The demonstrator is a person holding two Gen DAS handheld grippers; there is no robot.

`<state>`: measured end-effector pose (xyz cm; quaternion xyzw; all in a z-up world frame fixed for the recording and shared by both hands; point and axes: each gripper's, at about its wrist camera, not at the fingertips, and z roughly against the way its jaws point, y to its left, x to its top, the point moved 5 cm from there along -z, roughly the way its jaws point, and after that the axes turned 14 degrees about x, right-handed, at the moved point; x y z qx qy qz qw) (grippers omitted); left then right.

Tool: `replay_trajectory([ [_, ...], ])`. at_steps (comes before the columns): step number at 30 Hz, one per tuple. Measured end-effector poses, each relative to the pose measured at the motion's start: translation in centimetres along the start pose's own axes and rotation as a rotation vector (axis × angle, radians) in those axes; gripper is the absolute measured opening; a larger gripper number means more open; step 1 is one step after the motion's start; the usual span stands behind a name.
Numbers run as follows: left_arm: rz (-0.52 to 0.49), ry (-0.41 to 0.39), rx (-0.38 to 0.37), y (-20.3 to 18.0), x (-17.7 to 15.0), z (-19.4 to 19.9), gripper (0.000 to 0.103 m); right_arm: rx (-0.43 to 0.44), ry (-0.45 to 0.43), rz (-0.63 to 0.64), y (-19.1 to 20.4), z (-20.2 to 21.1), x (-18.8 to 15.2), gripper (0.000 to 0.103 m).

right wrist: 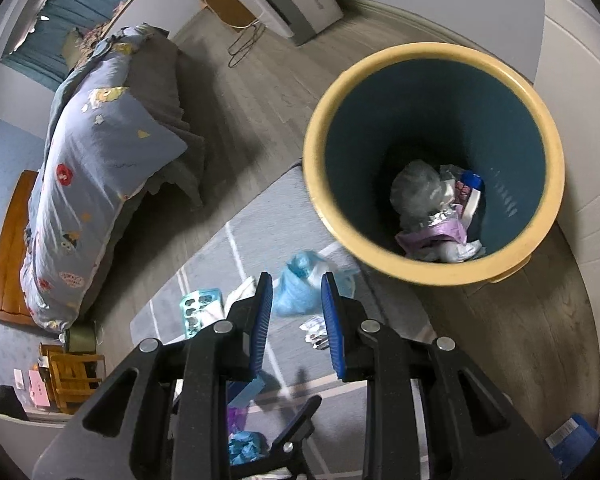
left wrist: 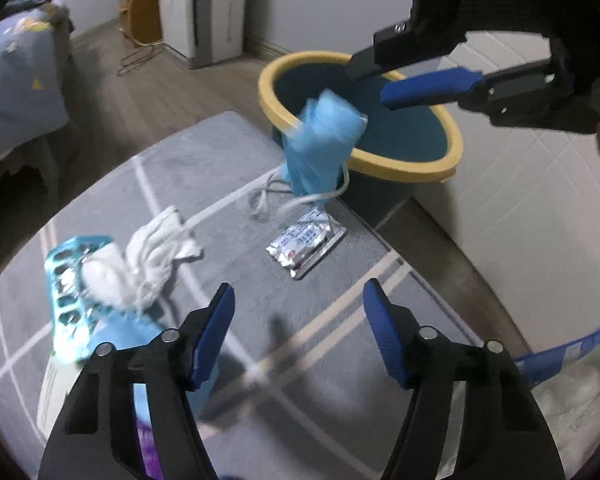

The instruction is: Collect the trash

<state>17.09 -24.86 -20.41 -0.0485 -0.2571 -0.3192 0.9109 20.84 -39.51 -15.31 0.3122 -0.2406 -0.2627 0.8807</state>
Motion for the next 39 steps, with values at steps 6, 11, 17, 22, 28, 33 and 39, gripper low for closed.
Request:
replay_trajectory([
  [6,-0.033,0.003,-0.011,-1.2,1.5,-2.1,0.065,0.014,0.018,-0.061,-2.1,-0.2,0.5,0.025],
  [11,-0.055,0.009,-0.021,-1.9,2.5,-4.1,0.064,0.010,0.012,-0.073,-2.6,0.1,1.0,0.025],
  [17,-0.109,-0.008,0.006,-2.5,2.1,-5.0,0.037,-0.009,0.017,-0.087,-3.5,-0.2,1.5,0.025],
  [22,-0.089,0.004,-0.019,-1.4,1.3,-4.7,0.024,-0.002,0.009,-0.107,-3.7,-0.4,1.8,0.025],
  [28,-0.113,0.029,-0.001,-0.3,-0.5,-3.0,0.024,0.006,0.022,-0.078,-2.8,-1.1,1.7,0.025],
  [33,-0.105,0.058,0.053,2.0,-0.7,0.0,0.024,-0.010,0.051,0.018,-0.9,-3.1,1.6,0.049],
  [39,-0.059,0.046,0.120,6.9,0.6,2.8,0.024,-0.015,0.093,0.023,-0.2,-5.6,1.0,0.049],
])
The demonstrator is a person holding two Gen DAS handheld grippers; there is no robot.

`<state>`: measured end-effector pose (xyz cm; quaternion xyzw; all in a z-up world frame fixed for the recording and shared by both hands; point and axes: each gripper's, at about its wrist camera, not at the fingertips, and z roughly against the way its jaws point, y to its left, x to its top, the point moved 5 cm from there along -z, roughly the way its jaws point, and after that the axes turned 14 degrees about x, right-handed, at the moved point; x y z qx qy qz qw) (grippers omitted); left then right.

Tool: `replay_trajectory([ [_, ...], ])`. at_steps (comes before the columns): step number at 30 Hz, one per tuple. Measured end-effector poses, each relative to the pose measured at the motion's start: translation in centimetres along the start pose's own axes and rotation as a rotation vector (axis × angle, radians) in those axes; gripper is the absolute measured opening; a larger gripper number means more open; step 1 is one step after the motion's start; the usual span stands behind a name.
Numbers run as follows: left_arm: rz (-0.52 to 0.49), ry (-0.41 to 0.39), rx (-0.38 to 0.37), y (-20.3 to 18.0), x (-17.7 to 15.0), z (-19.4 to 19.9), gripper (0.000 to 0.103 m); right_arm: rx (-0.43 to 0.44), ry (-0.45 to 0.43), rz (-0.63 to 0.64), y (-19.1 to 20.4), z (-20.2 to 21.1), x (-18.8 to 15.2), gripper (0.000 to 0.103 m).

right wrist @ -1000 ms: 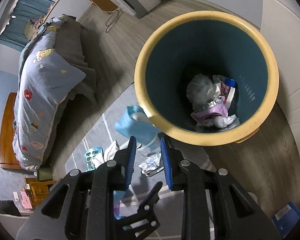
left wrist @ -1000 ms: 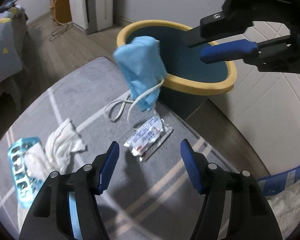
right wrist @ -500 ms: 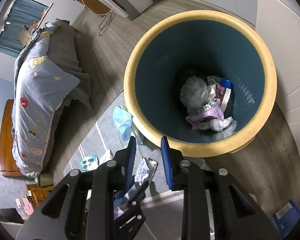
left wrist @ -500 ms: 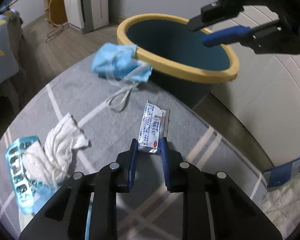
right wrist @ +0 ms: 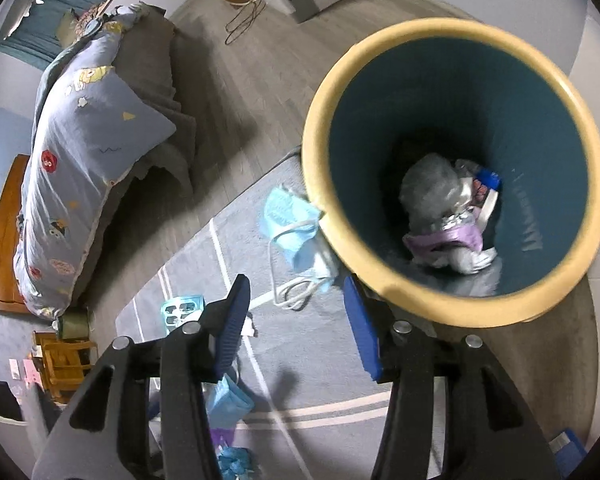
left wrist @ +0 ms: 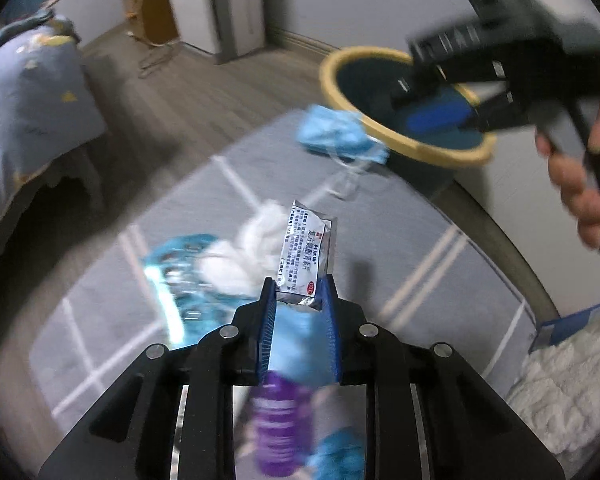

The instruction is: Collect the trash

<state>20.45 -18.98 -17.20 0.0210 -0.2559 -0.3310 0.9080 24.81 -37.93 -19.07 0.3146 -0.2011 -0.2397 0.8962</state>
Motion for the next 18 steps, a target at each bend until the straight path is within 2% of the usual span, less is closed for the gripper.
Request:
replay_trajectory([
  [2,0.055,-0.007,-0.005,1.5,0.1,0.0,0.024,-0.032,0.016,0.027,0.3,-1.0,0.0,0.049],
  [4,0.127,-0.014,-0.045,2.6,0.2,-0.5,0.024,-0.072,0.025,0.059,0.4,-1.8,0.0,0.049],
  [11,0.141,-0.020,-0.056,3.1,1.0,-1.6,0.024,-0.148,0.061,0.126,0.5,-4.7,-0.1,0.048],
  [12,0.141,-0.021,-0.058,3.2,0.9,-1.3,0.024,-0.171,0.061,0.137,0.4,-4.8,-0.1,0.042],
  [13,0.141,-0.022,-0.059,3.2,1.0,-1.3,0.024,-0.184,0.065,0.136,0.1,-5.0,-0.1,0.025],
  [14,0.140,-0.025,-0.058,3.2,1.0,-1.3,0.024,-0.182,0.069,0.128,-0.1,-5.0,-0.2,0.015],
  [15,0.139,-0.025,-0.057,3.3,0.9,-1.3,0.024,-0.173,0.066,0.118,-0.2,-4.9,-0.2,0.009],
  [18,0.139,-0.028,-0.054,3.3,0.9,-1.4,0.024,-0.150,0.048,0.124,0.4,-4.0,0.1,0.004],
])
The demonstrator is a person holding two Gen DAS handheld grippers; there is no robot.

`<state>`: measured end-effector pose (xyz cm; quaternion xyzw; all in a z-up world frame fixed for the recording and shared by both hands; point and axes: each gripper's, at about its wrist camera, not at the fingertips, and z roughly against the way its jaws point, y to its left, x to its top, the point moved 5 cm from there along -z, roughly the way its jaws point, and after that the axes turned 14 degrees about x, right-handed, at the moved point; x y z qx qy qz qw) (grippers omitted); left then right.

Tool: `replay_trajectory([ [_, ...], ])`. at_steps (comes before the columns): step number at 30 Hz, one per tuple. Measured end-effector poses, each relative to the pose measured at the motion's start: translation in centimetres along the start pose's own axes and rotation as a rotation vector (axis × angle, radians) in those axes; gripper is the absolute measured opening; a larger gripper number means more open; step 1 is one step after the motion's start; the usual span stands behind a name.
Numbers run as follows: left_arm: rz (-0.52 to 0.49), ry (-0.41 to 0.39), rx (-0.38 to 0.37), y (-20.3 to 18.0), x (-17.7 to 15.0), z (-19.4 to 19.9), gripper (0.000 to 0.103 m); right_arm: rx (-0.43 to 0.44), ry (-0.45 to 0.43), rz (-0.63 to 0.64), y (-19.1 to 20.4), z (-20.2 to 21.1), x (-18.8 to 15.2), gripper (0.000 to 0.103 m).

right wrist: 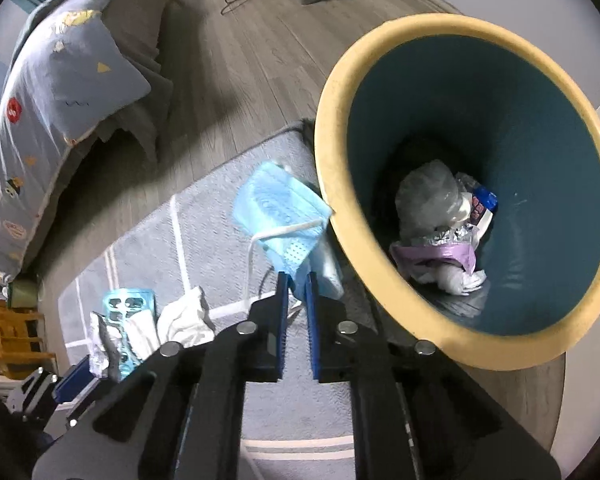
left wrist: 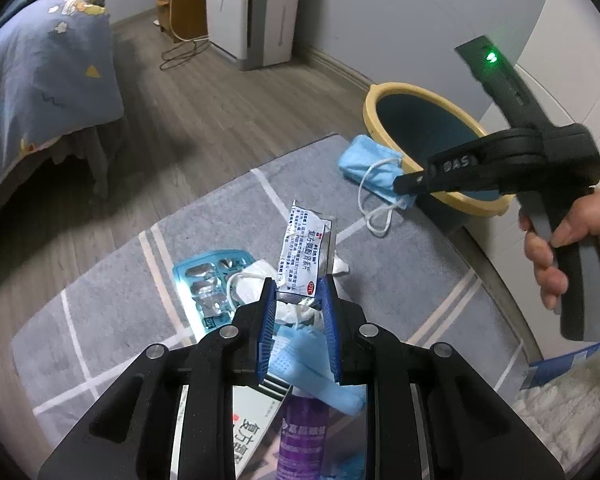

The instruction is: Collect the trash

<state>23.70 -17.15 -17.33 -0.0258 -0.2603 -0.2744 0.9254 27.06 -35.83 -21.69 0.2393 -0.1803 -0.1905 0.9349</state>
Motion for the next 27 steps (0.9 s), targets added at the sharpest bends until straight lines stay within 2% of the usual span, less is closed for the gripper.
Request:
replay_trajectory([
  [11,-0.007,-0.056,0.003,-0.9,1.8,1.5,0.024,0.169,-0.087,-0.011,2.8,8.3,0.2,0.002],
  [16,-0.012,-0.082,-0.011,-1.9,2.6,2.6,0.024,0.168,-0.144,0.030,3.4,13.3,-0.5,0.002],
  [21,-0.029,-0.092,-0.028,-3.7,3.0,3.4,0.024,0.200,-0.210,0.037,2.2,16.9,-0.5,0.002],
  [27,-0.046,-0.100,-0.041,-6.6,4.6,4.7,0.024,0.215,-0.238,-0.002,-0.4,18.3,1.1,0.002],
])
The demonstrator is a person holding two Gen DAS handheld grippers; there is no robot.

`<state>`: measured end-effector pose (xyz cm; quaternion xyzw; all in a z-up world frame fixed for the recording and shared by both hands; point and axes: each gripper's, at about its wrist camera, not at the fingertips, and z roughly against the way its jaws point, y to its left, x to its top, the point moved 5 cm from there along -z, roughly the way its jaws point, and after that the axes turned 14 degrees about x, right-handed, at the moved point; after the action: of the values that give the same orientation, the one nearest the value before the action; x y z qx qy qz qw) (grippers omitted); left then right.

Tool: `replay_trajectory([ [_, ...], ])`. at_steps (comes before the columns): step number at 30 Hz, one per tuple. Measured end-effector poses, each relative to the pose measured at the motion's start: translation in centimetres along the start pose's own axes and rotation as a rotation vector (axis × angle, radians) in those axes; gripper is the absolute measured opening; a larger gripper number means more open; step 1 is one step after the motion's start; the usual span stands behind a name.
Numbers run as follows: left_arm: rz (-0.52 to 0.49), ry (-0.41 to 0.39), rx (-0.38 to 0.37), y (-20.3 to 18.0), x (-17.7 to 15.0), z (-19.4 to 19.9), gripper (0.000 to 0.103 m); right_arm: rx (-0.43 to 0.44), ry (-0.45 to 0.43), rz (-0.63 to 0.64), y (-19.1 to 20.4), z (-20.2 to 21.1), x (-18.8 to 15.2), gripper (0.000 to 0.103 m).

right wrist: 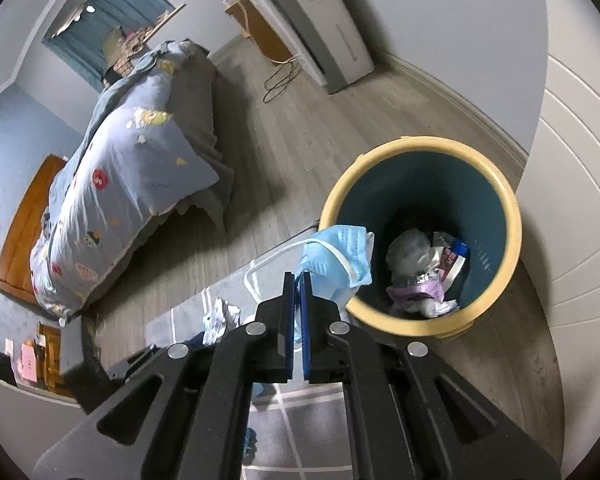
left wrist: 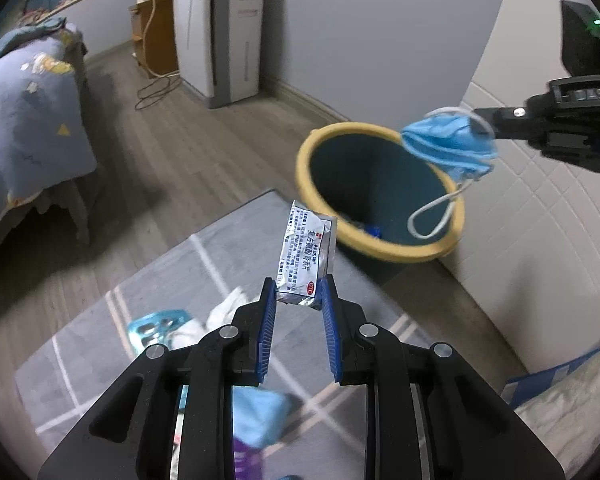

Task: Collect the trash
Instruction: 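Lower the mask and white packet into the teal bin and open both grippers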

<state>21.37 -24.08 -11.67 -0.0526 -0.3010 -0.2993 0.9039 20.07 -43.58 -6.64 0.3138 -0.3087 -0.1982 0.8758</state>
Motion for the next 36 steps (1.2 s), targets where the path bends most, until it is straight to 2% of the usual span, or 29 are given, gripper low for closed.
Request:
replay_trajectory([
  [6,-0.053,-0.017,0.002,-3.4,4.2,-0.5,0.024,-0.022,-0.054,-0.020,-3.0,1.2,2.6,0.002],
  [11,-0.107,0.019,0.014,-6.5,6.3,-3.4,0.024,-0.037,-0.043,-0.036,-5.8,0.9,3.1,0.002],
  [18,-0.077,0.083,-0.016,-9.3,6.6,-7.4,0.024,-0.087,-0.010,-0.089,-8.8,-0.7,2.3,0.002],
  [21,-0.097,0.107,0.007,-10.0,6.4,-9.1,0.024,-0.114,-0.001,-0.095,-9.6,-1.3,2.0,0.002],
  [29,-0.104,0.128,0.034,-10.3,5.9,-9.6,0.026,-0.143,0.046,-0.081,-10.2,-2.8,1.2,0.002],
  [31,-0.086,0.122,0.030,-9.9,5.8,-9.2,0.032,-0.157,0.052,-0.063,-10.0,-3.0,1.1,0.002],
  [33,-0.051,0.104,0.016,-9.0,5.6,-8.4,0.051,-0.176,0.044,-0.054,-9.8,-3.0,1.1,0.003],
  [35,-0.029,0.084,0.019,-8.1,5.2,-7.8,0.063,-0.195,0.033,-0.040,-9.5,-2.8,1.2,0.005],
  [36,-0.034,0.074,0.030,-7.6,4.8,-7.4,0.067,-0.197,0.027,-0.034,-9.2,-2.7,1.2,0.014],
])
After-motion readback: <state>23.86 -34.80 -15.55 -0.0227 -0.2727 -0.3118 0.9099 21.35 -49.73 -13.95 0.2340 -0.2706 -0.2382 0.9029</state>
